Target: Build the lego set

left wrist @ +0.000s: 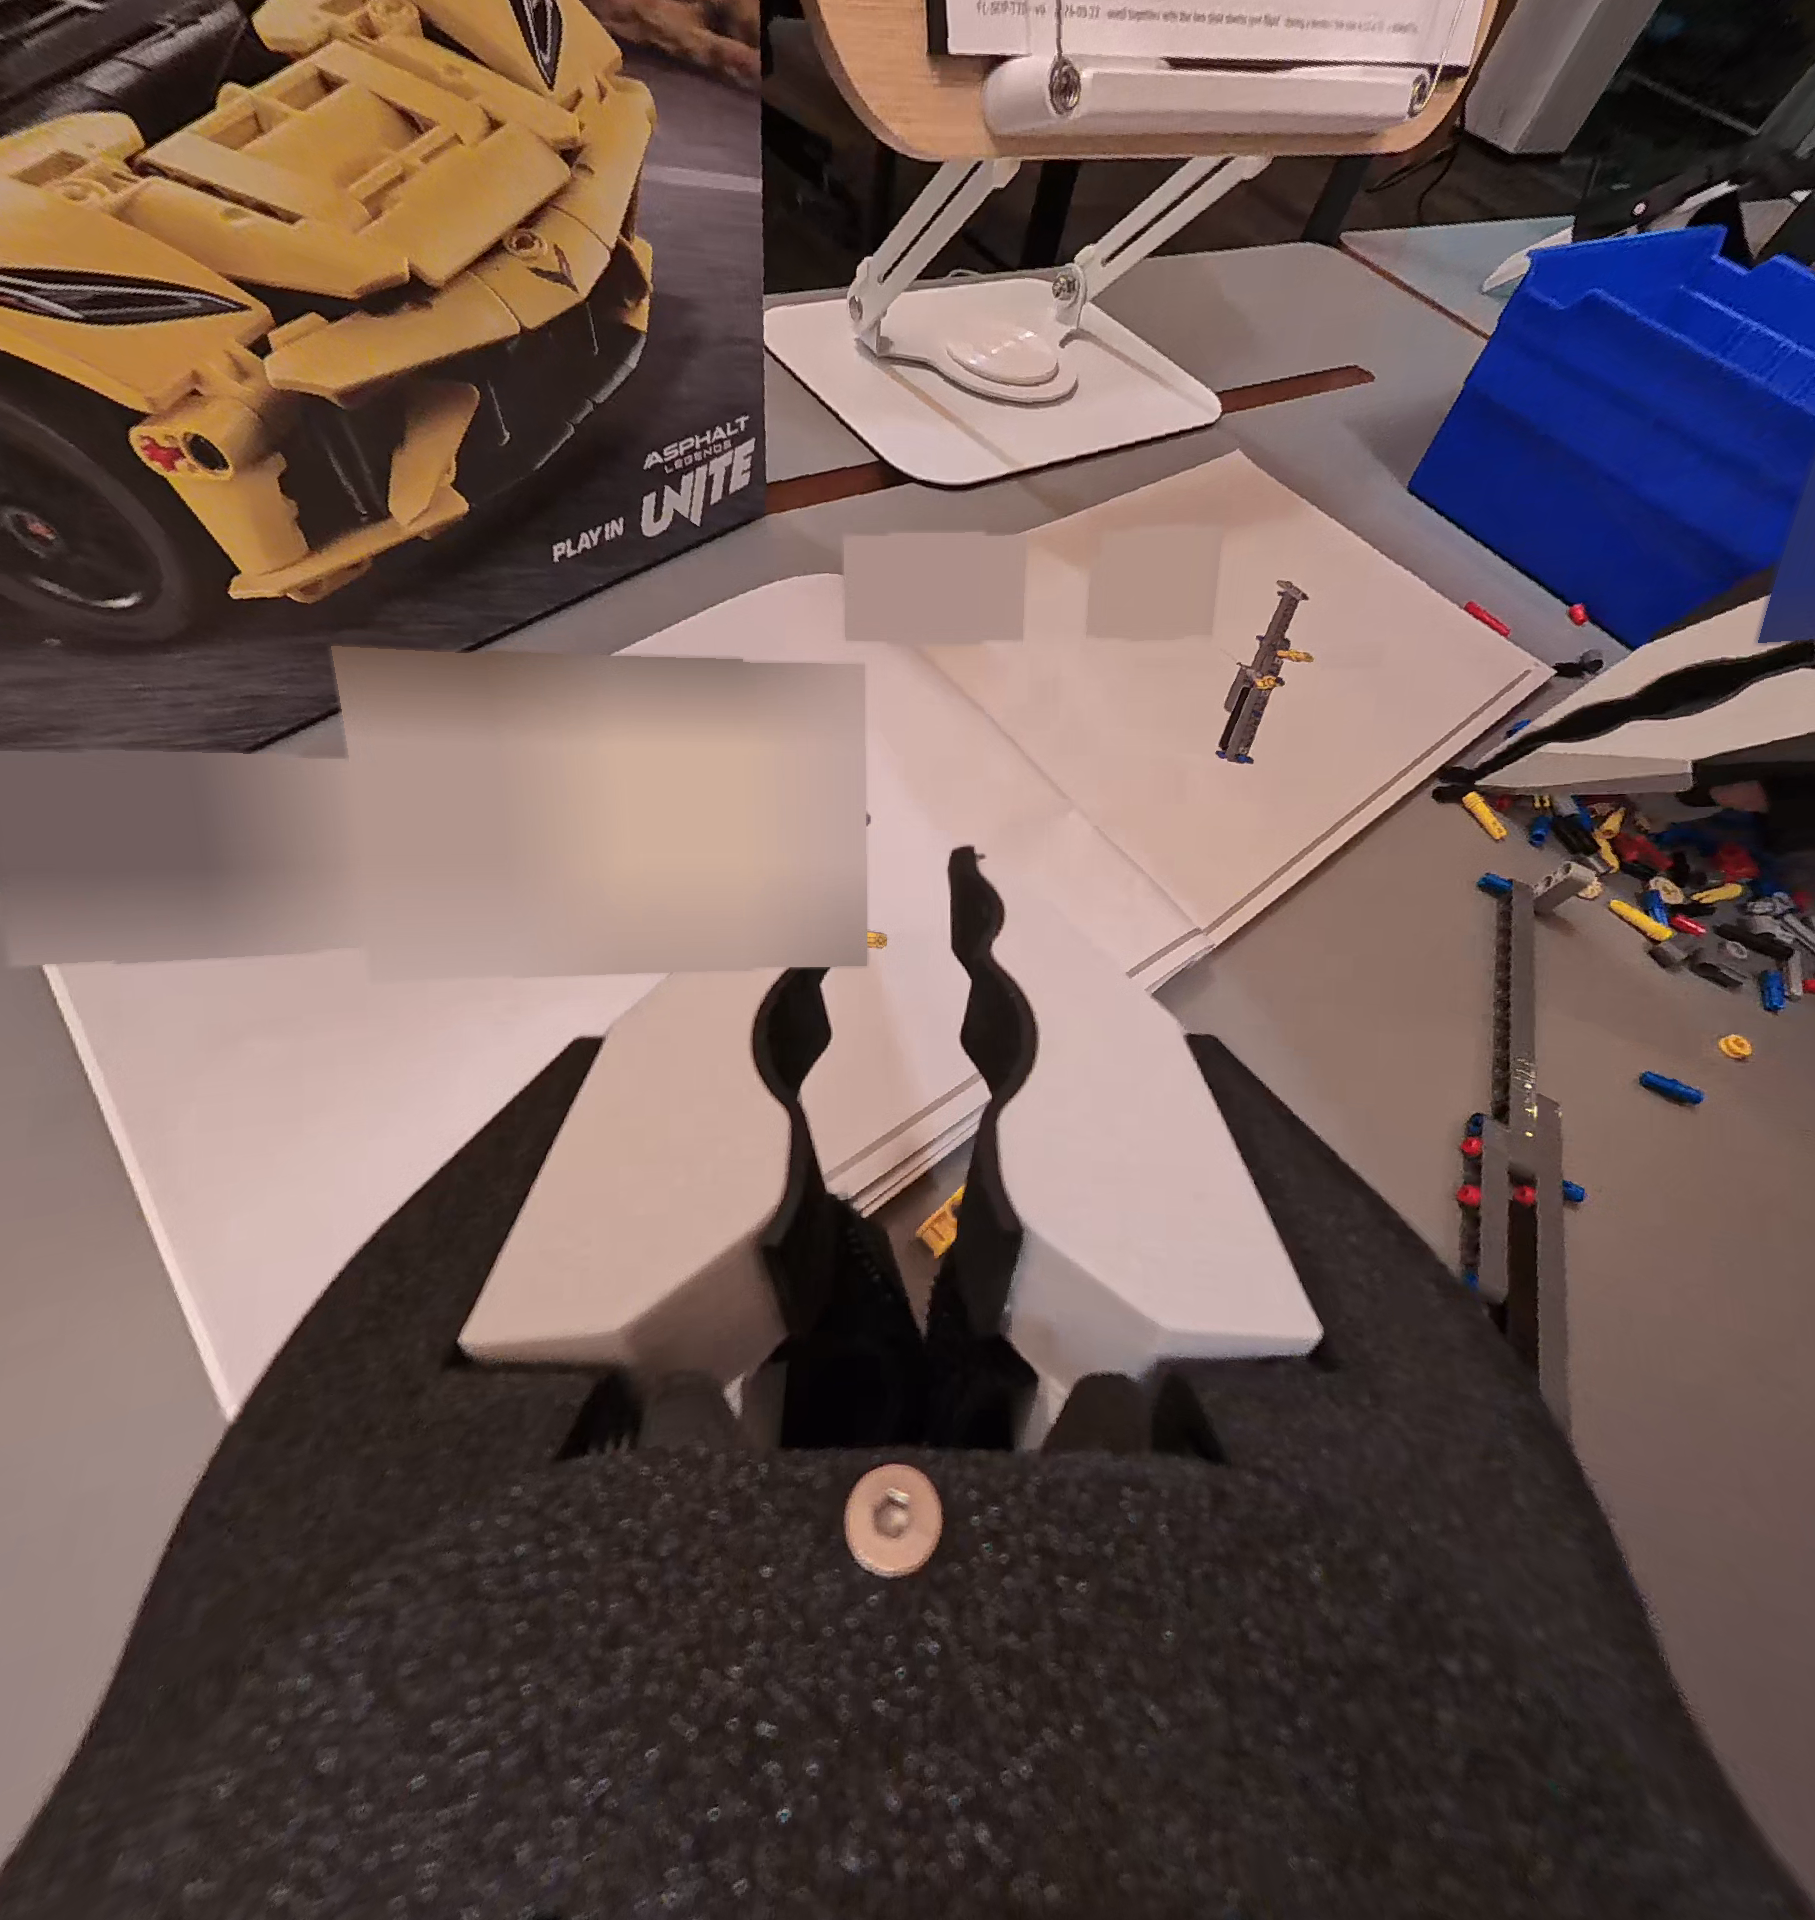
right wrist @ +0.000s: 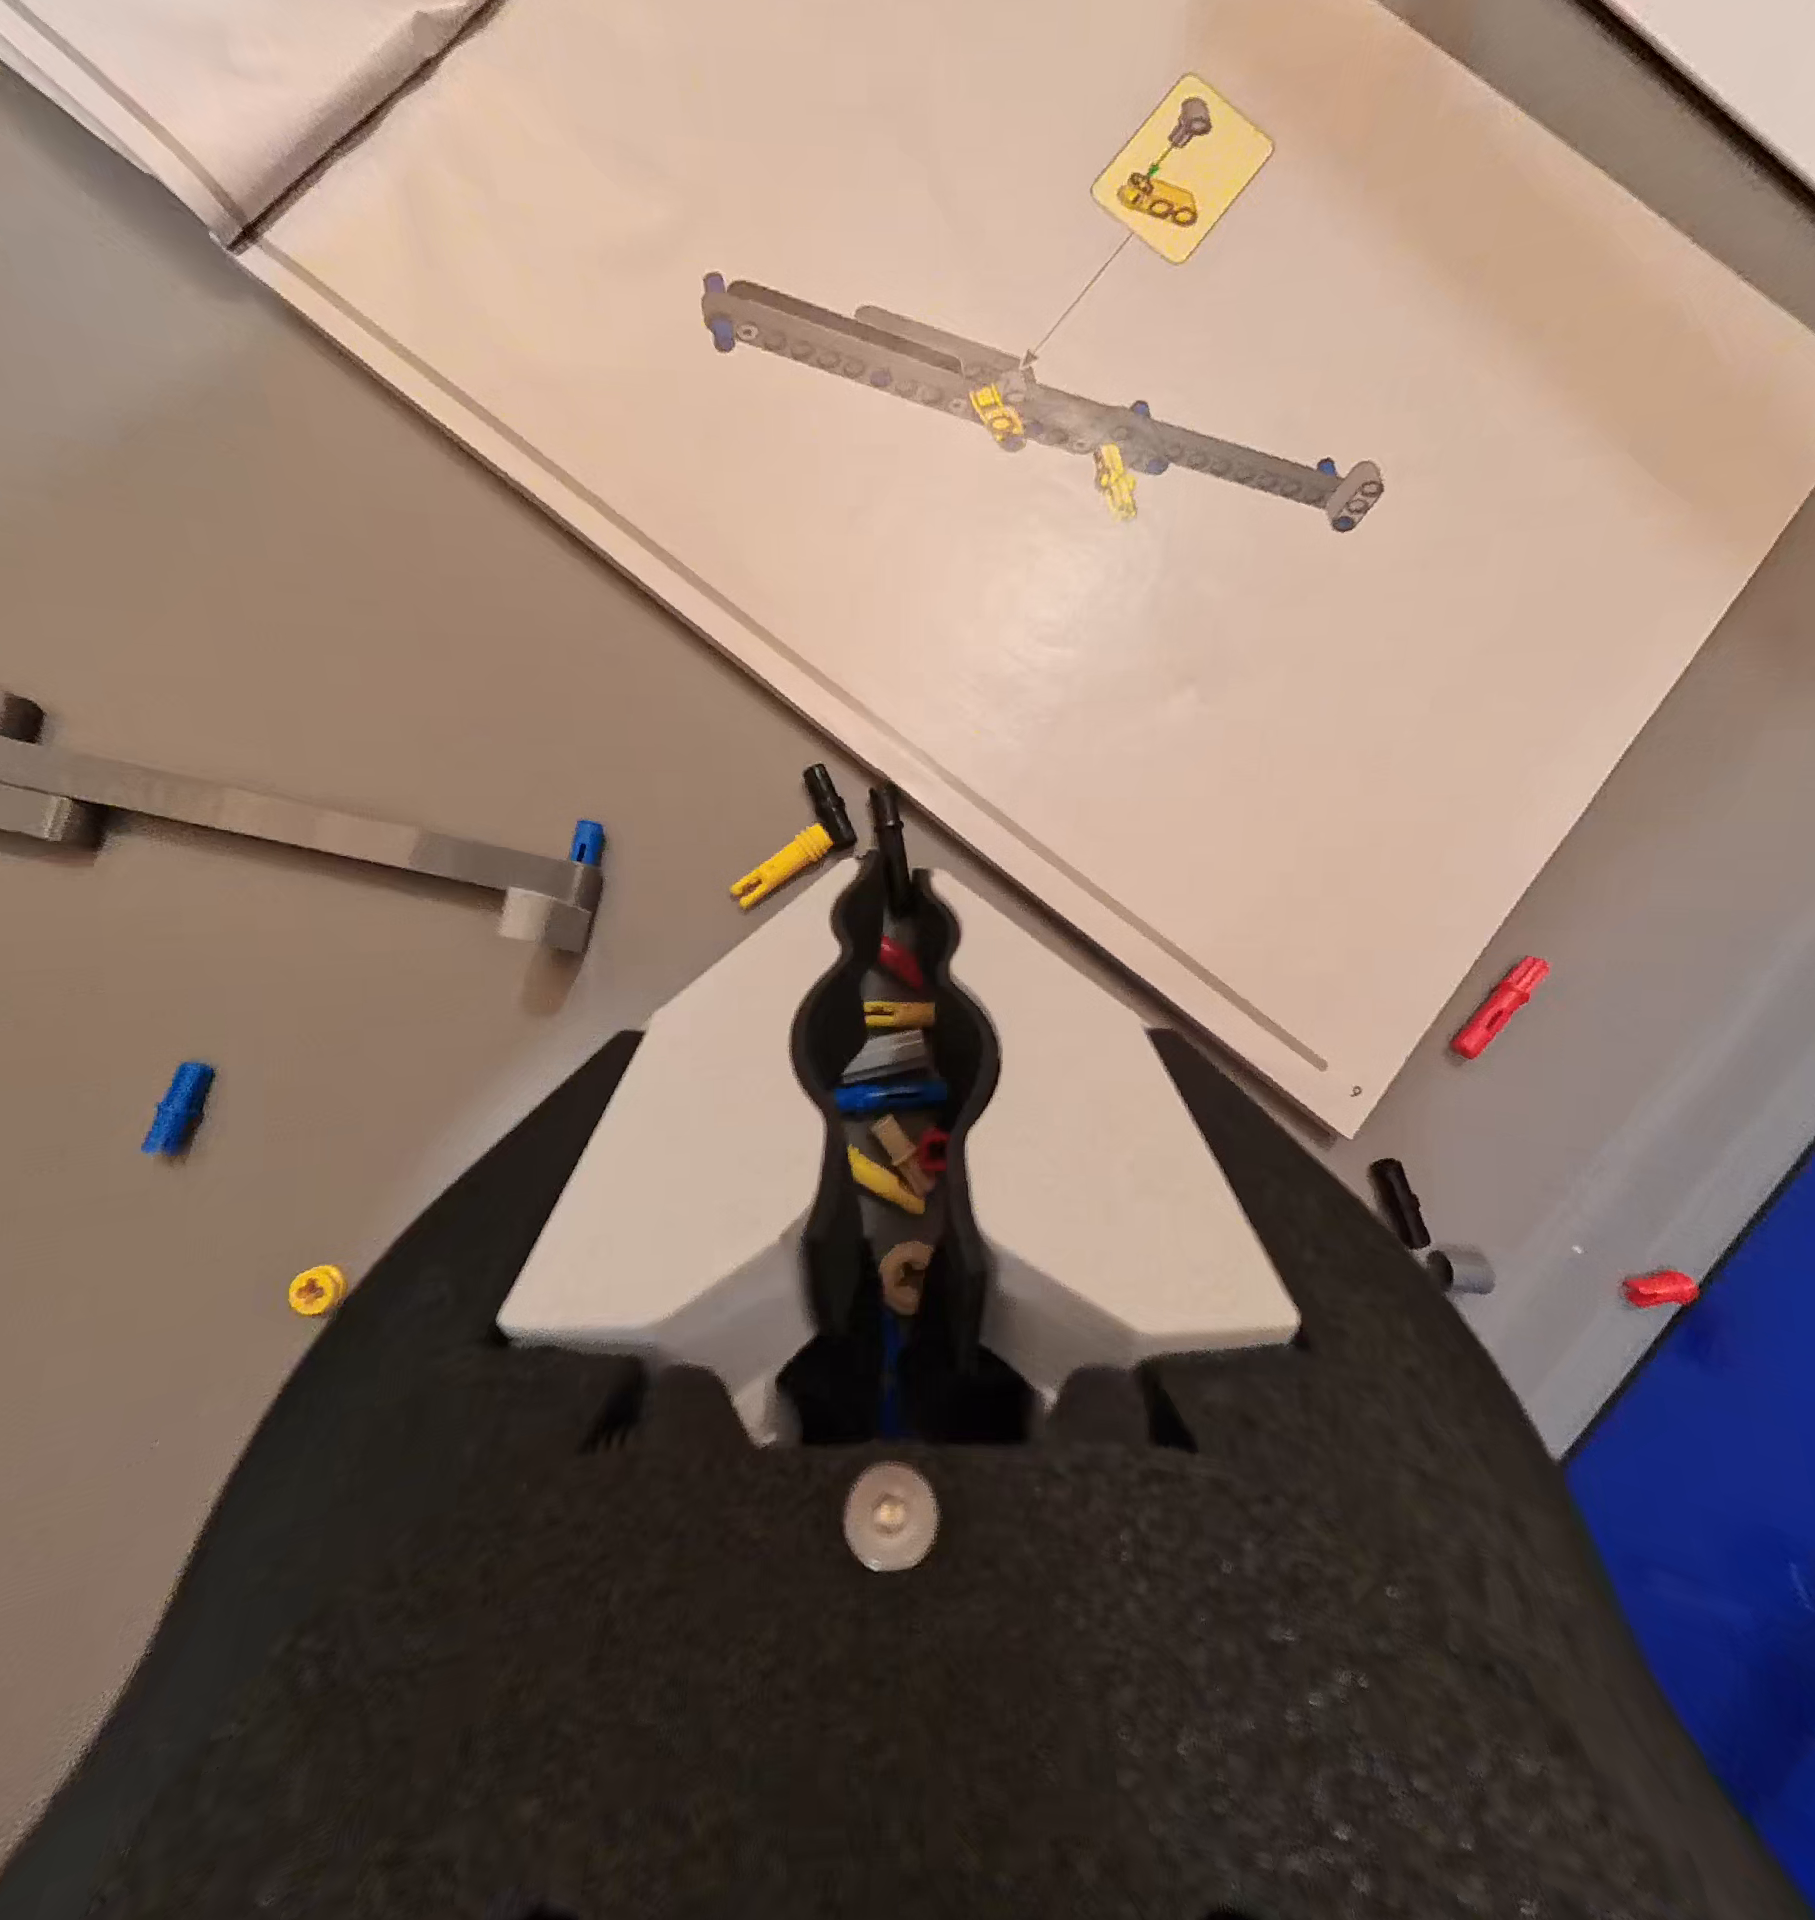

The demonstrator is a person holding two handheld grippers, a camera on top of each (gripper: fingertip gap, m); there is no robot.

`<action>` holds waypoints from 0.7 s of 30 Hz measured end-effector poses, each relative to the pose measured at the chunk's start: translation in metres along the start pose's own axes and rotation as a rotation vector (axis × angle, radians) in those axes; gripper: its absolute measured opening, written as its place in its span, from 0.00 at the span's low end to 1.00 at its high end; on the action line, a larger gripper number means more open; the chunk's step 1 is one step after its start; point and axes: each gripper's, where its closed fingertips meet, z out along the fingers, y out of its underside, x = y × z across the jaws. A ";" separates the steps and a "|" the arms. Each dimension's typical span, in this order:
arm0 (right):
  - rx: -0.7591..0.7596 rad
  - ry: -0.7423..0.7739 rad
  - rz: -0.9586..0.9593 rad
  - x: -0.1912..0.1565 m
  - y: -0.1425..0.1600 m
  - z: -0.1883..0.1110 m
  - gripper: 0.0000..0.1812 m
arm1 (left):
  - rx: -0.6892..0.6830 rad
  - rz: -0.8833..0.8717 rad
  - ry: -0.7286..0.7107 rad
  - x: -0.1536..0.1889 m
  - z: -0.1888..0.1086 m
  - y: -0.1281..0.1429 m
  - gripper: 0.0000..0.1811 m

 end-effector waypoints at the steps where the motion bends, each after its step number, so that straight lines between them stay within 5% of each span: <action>1: 0.000 -0.002 -0.007 -0.001 0.000 0.000 0.02 | -0.001 0.004 -0.007 -0.001 0.000 0.000 0.10; 6: 0.042 0.012 -0.011 -0.003 -0.006 -0.009 0.01 | -0.002 0.021 -0.050 -0.013 -0.004 0.004 0.10; 12: 0.184 0.069 0.022 -0.013 -0.031 -0.059 0.01 | 0.000 0.017 -0.094 -0.028 -0.012 0.009 0.10; 15: 0.252 -0.061 0.025 -0.060 -0.042 -0.073 0.01 | 0.013 0.004 -0.107 -0.035 -0.016 0.010 0.11; 21: 0.158 -0.232 0.009 -0.159 -0.021 -0.046 0.01 | 0.024 -0.002 -0.122 -0.040 -0.024 0.010 0.10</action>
